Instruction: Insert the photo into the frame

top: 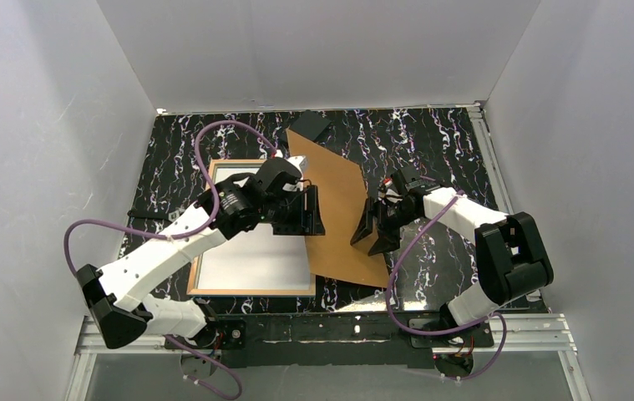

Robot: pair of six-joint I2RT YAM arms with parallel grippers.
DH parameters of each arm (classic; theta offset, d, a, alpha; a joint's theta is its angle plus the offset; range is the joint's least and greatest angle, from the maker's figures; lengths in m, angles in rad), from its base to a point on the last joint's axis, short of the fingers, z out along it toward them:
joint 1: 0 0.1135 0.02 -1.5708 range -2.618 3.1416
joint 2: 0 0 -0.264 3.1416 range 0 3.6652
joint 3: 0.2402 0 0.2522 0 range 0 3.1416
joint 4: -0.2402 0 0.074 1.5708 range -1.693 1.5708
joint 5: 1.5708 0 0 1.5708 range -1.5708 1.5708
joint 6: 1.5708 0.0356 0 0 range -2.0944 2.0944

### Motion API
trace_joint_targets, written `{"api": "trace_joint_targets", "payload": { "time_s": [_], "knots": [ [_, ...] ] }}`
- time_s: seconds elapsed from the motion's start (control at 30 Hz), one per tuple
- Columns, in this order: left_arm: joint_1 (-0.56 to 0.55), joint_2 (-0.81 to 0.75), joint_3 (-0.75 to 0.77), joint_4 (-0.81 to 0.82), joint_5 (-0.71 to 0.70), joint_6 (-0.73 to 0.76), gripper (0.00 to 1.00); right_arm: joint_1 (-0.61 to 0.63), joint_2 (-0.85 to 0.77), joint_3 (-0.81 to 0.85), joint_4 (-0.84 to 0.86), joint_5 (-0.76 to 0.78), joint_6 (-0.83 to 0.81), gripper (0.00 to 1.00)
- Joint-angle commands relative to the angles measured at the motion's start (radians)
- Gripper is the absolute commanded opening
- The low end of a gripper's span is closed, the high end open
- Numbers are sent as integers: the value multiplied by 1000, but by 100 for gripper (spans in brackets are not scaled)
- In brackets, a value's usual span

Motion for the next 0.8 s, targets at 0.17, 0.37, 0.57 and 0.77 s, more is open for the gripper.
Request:
{"api": "trace_joint_targets", "payload": {
  "time_s": [0.17,0.37,0.57,0.77],
  "knots": [
    [-39,143,219,117,130,4,54,36,-37,50,45,-70,26,75],
    [-48,195,309,48,139,27,54,38,-60,76,33,-92,31,75],
    [-65,245,362,-12,155,41,53,38,-72,88,29,-112,36,75],
    [-98,299,464,-85,142,105,52,38,-88,102,22,-116,38,75]
  ]
}}
